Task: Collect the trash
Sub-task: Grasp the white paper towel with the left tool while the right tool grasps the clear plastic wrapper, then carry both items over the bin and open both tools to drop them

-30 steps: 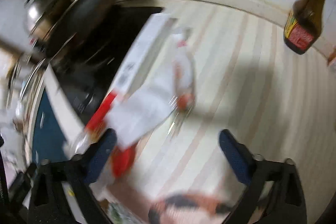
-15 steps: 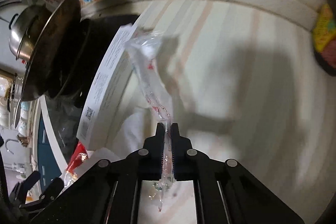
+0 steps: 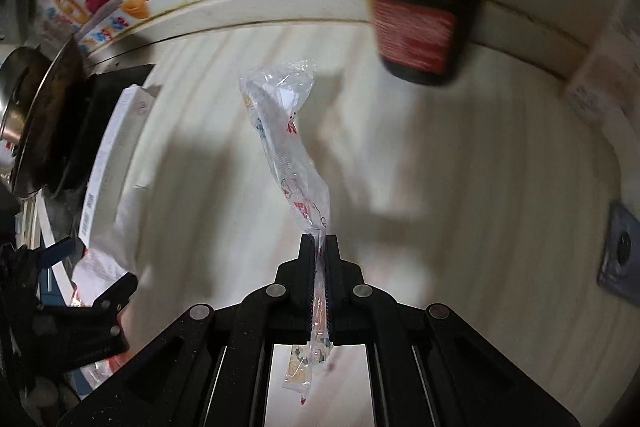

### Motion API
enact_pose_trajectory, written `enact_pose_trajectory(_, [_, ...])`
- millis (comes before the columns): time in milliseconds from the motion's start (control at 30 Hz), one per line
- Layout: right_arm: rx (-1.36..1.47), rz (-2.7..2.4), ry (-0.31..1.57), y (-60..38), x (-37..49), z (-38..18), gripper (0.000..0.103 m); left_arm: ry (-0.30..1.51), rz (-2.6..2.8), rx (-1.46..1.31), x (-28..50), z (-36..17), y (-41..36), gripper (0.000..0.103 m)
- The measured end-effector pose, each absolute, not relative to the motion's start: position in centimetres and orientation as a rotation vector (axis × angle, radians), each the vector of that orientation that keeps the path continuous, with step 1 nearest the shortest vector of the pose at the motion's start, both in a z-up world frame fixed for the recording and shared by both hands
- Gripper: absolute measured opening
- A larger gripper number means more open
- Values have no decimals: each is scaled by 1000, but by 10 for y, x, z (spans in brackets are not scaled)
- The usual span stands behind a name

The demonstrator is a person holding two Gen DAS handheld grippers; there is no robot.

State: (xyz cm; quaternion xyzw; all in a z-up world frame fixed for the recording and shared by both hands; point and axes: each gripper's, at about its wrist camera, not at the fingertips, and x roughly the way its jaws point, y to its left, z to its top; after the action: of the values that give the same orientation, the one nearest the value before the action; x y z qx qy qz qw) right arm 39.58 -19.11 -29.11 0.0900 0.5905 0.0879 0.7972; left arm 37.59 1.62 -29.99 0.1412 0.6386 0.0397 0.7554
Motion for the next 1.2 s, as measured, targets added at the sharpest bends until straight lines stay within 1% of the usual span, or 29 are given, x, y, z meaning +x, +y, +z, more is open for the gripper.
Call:
enact_pose_trajectory(33, [198, 184, 1269, -194, 394, -292, 4, 1398, 79, 304, 376, -303, 15, 99])
enact_pose_trajectory(67, [200, 182, 1268, -196, 393, -293, 4, 1401, 71, 295, 378, -304, 14, 92])
enact_pose_trajectory(100, [199, 179, 1265, -196, 392, -293, 4, 1406, 65, 281, 378, -306, 15, 65])
enact_pose_trajectory(133, [194, 175, 1260, -196, 391, -293, 4, 1425, 57, 254, 379, -309, 15, 32])
enact_pose_trajectory(167, [188, 174, 1256, -195, 391, -293, 4, 1449, 47, 210, 380, -312, 18, 21])
enact_pose_trajectory(233, [191, 177, 1254, -195, 389, -292, 4, 1457, 40, 155, 380, -311, 23, 7])
enact_pose_trajectory(267, [191, 180, 1251, -194, 389, -291, 4, 1448, 44, 141, 380, -309, 24, 4])
enact_pose_trajectory(433, [175, 206, 1220, -185, 384, -273, 4, 1361, 72, 82, 373, -278, 31, 4])
enact_pose_trajectory(667, [148, 285, 1164, -166, 368, -232, 3, 1197, 122, -43, 339, -209, 44, 3])
enact_pose_trajectory(900, [106, 409, 1108, -125, 339, -185, 2, 1069, 190, -171, 263, -149, 92, 3])
enact_pose_trajectory(1100, [36, 566, 1068, -62, 288, -152, 1, 980, 287, -256, 192, -116, 149, 3])
enact_pose_trajectory(1200, [3, 658, 1065, -22, 253, -141, 1, 944, 353, -300, 153, -110, 179, 3])
